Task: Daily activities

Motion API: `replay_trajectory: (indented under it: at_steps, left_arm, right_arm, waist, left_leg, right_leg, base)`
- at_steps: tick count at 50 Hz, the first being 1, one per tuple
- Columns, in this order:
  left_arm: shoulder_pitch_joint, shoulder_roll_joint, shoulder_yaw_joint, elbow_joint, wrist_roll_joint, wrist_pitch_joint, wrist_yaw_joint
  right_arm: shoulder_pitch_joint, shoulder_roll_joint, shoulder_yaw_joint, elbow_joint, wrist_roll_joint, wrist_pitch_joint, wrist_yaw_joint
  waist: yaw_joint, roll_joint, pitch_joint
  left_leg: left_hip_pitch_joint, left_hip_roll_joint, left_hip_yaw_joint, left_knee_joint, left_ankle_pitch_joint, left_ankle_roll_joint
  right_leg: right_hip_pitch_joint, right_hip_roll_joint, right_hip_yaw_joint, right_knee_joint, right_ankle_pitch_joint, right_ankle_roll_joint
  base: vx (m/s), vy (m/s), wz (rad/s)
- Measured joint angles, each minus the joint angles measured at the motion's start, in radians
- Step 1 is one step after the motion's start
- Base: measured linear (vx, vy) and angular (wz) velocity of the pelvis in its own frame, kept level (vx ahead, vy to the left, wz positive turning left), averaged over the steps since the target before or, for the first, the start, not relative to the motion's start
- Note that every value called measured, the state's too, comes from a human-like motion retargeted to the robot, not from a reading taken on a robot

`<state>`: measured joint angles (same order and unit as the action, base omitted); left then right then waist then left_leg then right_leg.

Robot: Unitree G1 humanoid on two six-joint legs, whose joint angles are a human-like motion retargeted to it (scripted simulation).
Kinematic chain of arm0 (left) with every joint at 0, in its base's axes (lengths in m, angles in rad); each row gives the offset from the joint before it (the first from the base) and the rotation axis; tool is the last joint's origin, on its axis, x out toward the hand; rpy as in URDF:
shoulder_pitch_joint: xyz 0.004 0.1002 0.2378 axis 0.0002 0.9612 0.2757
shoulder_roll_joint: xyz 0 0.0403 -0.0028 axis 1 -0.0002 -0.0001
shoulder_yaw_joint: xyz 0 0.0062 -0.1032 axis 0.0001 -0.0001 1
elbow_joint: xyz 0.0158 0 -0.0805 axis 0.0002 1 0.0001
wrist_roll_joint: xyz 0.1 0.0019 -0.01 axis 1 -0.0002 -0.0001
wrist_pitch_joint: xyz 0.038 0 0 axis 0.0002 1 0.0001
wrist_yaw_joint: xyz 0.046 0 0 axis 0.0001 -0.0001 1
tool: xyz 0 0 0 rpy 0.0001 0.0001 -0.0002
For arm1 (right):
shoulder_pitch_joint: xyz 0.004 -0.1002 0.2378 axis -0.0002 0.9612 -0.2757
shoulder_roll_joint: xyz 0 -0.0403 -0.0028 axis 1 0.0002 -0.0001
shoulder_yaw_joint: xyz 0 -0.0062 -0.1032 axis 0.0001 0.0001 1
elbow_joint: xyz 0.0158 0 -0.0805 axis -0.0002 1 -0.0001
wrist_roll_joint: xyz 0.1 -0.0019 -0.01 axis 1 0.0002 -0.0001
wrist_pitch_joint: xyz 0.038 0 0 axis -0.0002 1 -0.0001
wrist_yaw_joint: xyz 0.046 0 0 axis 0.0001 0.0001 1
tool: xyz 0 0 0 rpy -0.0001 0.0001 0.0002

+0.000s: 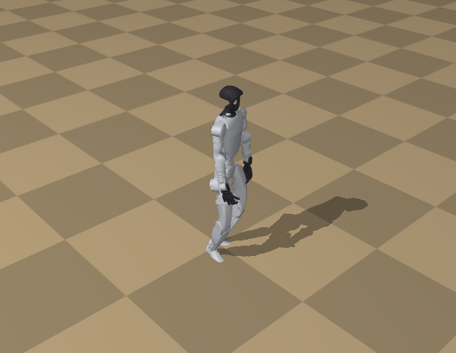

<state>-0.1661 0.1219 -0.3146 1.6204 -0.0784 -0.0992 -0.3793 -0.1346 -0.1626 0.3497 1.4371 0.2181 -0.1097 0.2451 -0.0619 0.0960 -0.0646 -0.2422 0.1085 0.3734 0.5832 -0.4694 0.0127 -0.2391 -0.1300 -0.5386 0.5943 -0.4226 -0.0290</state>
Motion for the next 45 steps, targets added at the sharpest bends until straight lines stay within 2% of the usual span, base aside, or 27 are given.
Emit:
replay_trajectory:
  at_steps: [2,5,7,10,13,15,17,20,22,25,27,30,34,39,45]
  left_arm:
    - [-0.021,0.007,0.016,0.011,-0.022,0.002,-0.016]
    - [-0.021,0.012,0.016,0.0,-0.035,-0.005,-0.019]
    - [-0.021,0.02,0.011,-0.009,-0.031,-0.012,-0.016]
    - [-0.022,0.033,0.011,-0.015,-0.016,-0.015,-0.017]
    - [-0.01,0.039,0.033,-0.016,-0.004,-0.015,-0.009]
    - [0.0,0.045,0.063,-0.01,-0.01,-0.013,-0.002]
    - [0.009,0.051,0.092,0.003,-0.031,-0.011,-0.001]
    - [0.029,0.049,0.112,0.026,-0.059,-0.007,-0.012]
    - [0.041,0.047,0.11,0.036,-0.063,-0.002,-0.02]
    - [0.055,0.05,0.096,0.051,-0.065,0.003,-0.023]
    - [0.055,0.06,0.096,0.058,-0.071,0.004,-0.028]
    - [0.046,0.085,0.119,0.059,-0.08,0.006,-0.037]
    - [0.041,0.1,0.154,0.053,-0.103,0.012,-0.059]
    - [0.046,0.084,0.15,0.055,-0.113,0.012,-0.088]
    - [0.069,0.046,0.128,0.07,-0.102,0.018,-0.094]
  right_arm:
    - [-0.005,0.009,-0.005,0.006,0.016,0.003,0.017]
    - [0.023,0.023,-0.02,0.004,0.043,0.003,0.024]
    - [0.038,0.03,-0.026,-0.002,0.06,0.002,0.025]
    - [0.046,0.039,-0.035,-0.012,0.073,0.002,0.022]
    - [0.048,0.038,-0.032,-0.028,0.05,-0.003,0.009]
    - [0.045,0.034,-0.032,-0.045,0.018,-0.007,-0.003]
    - [0.043,0.031,-0.033,-0.058,-0.019,-0.005,-0.003]
    - [0.046,0.03,-0.023,-0.055,-0.034,0.002,0.017]
    - [0.048,0.029,-0.017,-0.04,-0.014,0.005,0.027]
    - [0.05,0.027,-0.016,-0.01,0.023,0.009,0.034]
    - [0.048,0.025,-0.02,0.007,0.041,0.011,0.039]
    - [0.048,0.024,-0.034,0.019,0.046,0.013,0.049]
    - [0.063,0.032,-0.054,0.006,0.046,0.016,0.067]
    - [0.081,0.038,-0.049,-0.004,0.074,0.029,0.09]
    - [0.077,0.042,-0.054,0.0,0.079,0.032,0.082]
  waist:
    - [-0.035,-0.027,-0.012]
    - [-0.049,-0.036,-0.027]
    - [-0.038,-0.044,-0.04]
    - [0.002,-0.05,-0.068]
    - [0.056,-0.063,-0.085]
    - [0.085,-0.075,-0.092]
    - [0.093,-0.08,-0.089]
    - [0.066,-0.089,-0.071]
    - [0.038,-0.09,-0.071]
    - [0.003,-0.092,-0.078]
    - [-0.009,-0.09,-0.093]
    - [-0.006,-0.081,-0.114]
    - [-0.003,-0.07,-0.122]
    - [0.003,-0.064,-0.137]
    - [-0.015,-0.065,-0.147]
  left_leg:
    - [0.047,-0.06,0.049,-0.103,0.086,-0.003]
    - [0.042,-0.014,0.154,-0.023,0.155,0.001]
    - [0.011,0.012,0.196,0.007,0.145,0.014]
    - [-0.049,0.031,0.221,-0.034,0.118,0.014]
    - [-0.088,0.033,0.201,-0.059,0.071,0.026]
    - [-0.094,0.032,0.169,-0.039,0.059,0.04]
    - [-0.062,0.024,0.148,-0.044,0.116,0.031]
    - [0.017,-0.005,0.151,-0.092,0.281,-0.015]
    - [0.041,-0.014,0.173,-0.1,0.323,-0.033]
    - [0.061,-0.013,0.227,-0.089,0.314,-0.031]
    - [0.068,-0.004,0.26,-0.072,0.254,-0.011]
    - [0.07,0.024,0.289,-0.017,0.157,0.007]
    - [0.062,0.098,0.356,0.046,0.165,0.01]
    - [0.045,0.089,0.393,-0.031,0.234,-0.029]
    - [0.057,0.021,0.378,-0.128,0.217,-0.031]
  right_leg:
    - [-0.037,-0.042,0.021,-0.006,0.039,0.023]
    - [-0.052,-0.066,0.022,-0.004,0.11,0.055]
    - [-0.044,-0.07,0.005,-0.02,0.134,0.066]
    - [-0.002,-0.047,-0.067,-0.095,0.116,0.057]
    - [0.04,-0.022,-0.109,-0.143,0.024,0.038]
    - [0.067,-0.011,-0.118,-0.152,0.004,0.023]
    - [0.095,-0.011,-0.113,-0.13,0.067,0.014]
    - [0.072,-0.047,-0.042,-0.032,0.18,0.027]
    - [0.02,-0.064,-0.003,-0.006,0.205,0.044]
    - [-0.052,-0.08,0.024,-0.05,0.213,0.081]
    - [-0.077,-0.081,0.023,-0.098,0.207,0.093]
    - [-0.07,-0.076,0.007,-0.129,0.167,0.074]
    - [-0.023,-0.071,-0.017,-0.11,0.176,0.062]
    - [0.02,-0.056,-0.038,-0.12,0.24,0.075]
    - [0.002,-0.077,-0.028,-0.06,0.133,0.055]
  base:
    - [0.33,0.02,1.83]
    - [0.3,-0.02,1.86]
    - [0.3,-0.03,1.55]
    - [0.33,-0.02,1.16]
    - [0.34,-0.01,0.89]
    - [0.41,0.0,0.81]
    - [0.44,0.02,1.02]
    - [0.4,0.03,1.46]
    - [0.35,0.01,1.52]
    - [0.32,-0.02,1.32]
    - [0.32,-0.04,1.11]
    - [0.29,-0.06,1.07]
    - [0.21,-0.07,1.47]
    - [0.09,-0.02,1.65]
    - [0.1,0.0,1.71]
